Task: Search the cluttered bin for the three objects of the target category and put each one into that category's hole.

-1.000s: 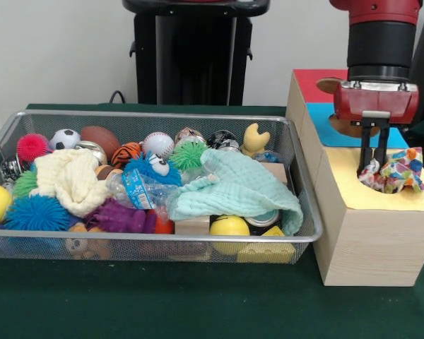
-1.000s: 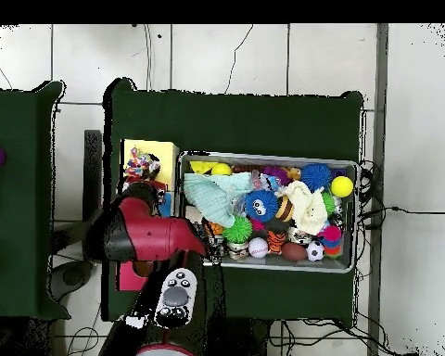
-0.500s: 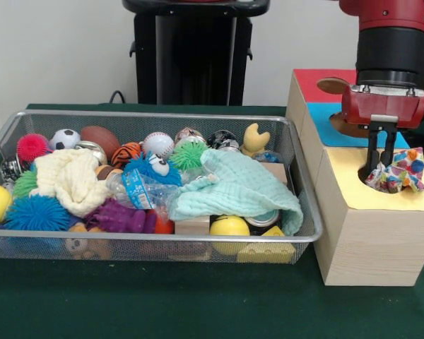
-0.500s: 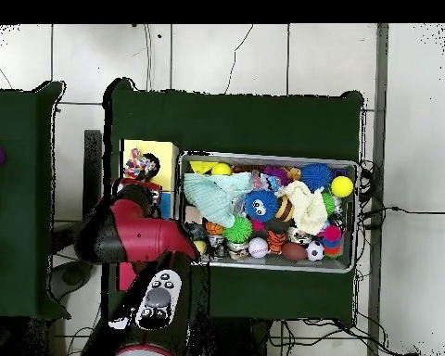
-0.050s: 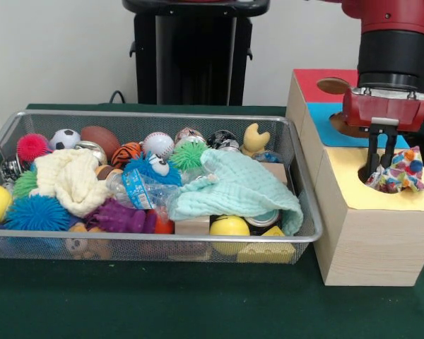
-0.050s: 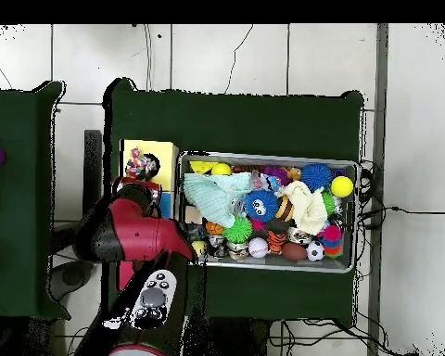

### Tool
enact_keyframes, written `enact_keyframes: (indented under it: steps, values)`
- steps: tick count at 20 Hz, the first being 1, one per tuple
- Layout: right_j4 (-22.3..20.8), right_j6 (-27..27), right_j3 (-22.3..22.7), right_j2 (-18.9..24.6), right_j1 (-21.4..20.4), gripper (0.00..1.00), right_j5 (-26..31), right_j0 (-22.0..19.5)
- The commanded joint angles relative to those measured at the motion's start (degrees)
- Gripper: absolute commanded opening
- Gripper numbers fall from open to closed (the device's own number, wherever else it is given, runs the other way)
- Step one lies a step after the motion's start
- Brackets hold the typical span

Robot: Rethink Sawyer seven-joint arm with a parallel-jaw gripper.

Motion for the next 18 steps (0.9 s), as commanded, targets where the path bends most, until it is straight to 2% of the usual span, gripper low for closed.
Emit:
enact_keyframes:
  steps: [1, 6, 12, 18]
  values:
    - [0.61, 6.26, 0.04, 1.26, 9.59, 0.0, 9.52, 2.4]
    - [0.95, 5.48, -3.61, -2.89, 12.21, 0.0, 11.92, 4.04]
    - [0.0, 4.38, -6.26, -3.34, 12.54, 0.0, 15.78, 2.52]
    - [-1.81, 3.75, -7.35, -2.3, 13.66, 0.0, 14.17, 0.24]
